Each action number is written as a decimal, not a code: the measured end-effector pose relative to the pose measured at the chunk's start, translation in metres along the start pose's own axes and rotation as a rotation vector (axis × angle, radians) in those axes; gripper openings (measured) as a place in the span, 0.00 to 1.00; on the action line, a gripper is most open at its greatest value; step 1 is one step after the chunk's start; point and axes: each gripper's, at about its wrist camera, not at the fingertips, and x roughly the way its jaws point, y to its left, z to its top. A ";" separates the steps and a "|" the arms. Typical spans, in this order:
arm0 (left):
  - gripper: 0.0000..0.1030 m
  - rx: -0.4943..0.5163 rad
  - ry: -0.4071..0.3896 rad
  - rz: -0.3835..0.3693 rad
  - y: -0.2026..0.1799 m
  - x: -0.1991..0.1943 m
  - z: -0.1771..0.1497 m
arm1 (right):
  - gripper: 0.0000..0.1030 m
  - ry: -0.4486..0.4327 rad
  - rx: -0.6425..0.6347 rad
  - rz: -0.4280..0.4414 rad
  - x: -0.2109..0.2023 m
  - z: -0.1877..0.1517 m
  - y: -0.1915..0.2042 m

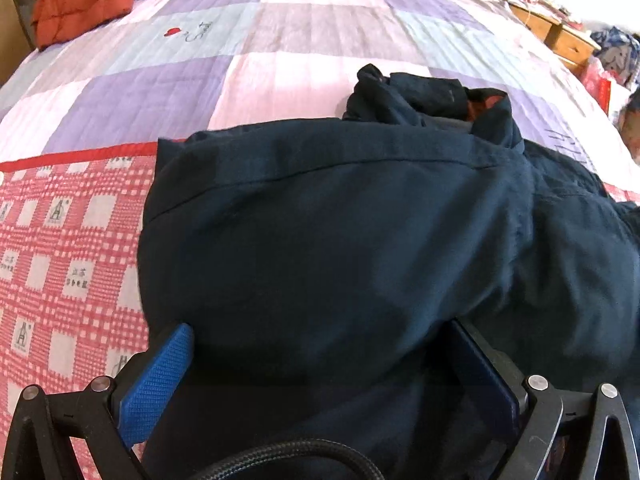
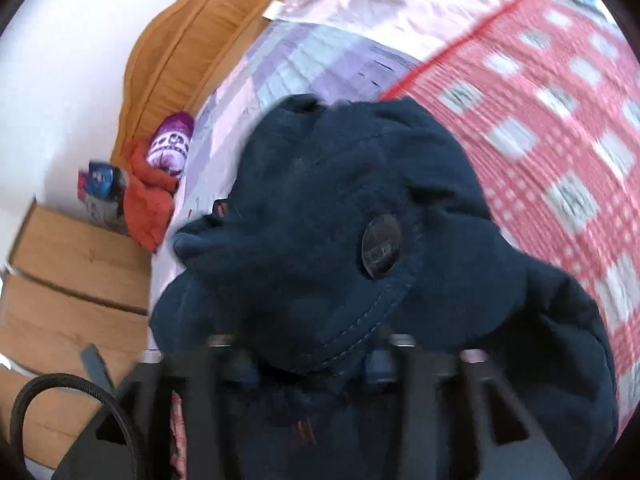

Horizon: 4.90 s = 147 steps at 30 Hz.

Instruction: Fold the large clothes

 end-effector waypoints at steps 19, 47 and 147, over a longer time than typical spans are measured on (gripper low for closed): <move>1.00 -0.043 -0.075 0.068 0.013 0.000 0.035 | 0.85 -0.038 -0.857 -0.399 0.069 -0.056 0.142; 1.00 -0.134 -0.108 0.146 0.069 0.030 0.054 | 0.76 -0.105 -0.854 -0.407 0.050 -0.010 0.106; 1.00 -0.212 0.020 0.323 0.111 -0.354 -0.378 | 0.93 0.018 -0.656 -0.723 -0.443 -0.330 -0.062</move>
